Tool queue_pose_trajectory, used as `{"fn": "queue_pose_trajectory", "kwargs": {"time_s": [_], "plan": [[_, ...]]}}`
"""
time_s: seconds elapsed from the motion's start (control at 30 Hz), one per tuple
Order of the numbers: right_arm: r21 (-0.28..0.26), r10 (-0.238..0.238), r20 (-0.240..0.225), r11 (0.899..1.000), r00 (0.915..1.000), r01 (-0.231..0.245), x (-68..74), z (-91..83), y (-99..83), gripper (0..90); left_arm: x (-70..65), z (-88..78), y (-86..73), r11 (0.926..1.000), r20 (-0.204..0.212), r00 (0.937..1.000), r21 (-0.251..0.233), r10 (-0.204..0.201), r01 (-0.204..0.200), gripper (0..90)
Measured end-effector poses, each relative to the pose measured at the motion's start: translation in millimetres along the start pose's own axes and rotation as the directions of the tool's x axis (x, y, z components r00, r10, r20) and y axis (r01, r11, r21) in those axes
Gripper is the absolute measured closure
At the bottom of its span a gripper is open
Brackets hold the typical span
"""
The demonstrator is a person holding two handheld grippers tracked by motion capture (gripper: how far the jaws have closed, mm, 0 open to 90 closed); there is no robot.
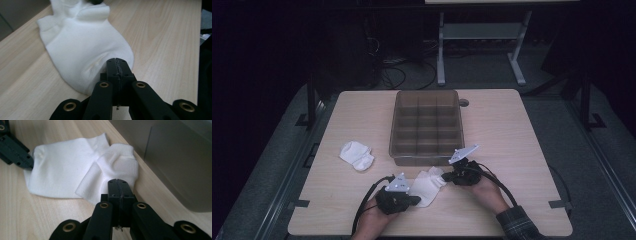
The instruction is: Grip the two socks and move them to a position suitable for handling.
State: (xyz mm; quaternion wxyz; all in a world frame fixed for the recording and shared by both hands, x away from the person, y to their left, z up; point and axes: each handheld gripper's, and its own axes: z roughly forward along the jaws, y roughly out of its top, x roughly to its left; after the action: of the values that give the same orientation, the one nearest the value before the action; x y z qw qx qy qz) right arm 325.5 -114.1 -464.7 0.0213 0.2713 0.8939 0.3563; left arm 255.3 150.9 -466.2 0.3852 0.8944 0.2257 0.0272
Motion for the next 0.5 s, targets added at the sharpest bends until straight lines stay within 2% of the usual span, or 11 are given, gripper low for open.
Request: {"fn": "queue_pose_trajectory", "kwargs": {"time_s": [0.03,0.23,0.5], "plan": [[-0.003,0.007,-0.015,1.0,0.9999,-0.007,1.4,-1.0,-2.4,89.5,2.2,-2.0,-0.7,1.0,-0.011,0.9999,0.005,-0.002,0.002,89.9],[0.021,-0.002,-0.027,1.0,0.9996,0.003,10.1,-3.5,-4.2,89.5,9.7,-7.6,-4.0,0.9995,-0.025,0.9993,0.009,-0.028,0.029,90.0],[0.03,-0.02,-0.049,0.999,0.9986,0.021,24.9,-8.0,-12.3,89.5,17.1,-14.1,-7.2,0.9992,-0.063,0.9974,0.018,-0.035,0.036,89.9]]}}
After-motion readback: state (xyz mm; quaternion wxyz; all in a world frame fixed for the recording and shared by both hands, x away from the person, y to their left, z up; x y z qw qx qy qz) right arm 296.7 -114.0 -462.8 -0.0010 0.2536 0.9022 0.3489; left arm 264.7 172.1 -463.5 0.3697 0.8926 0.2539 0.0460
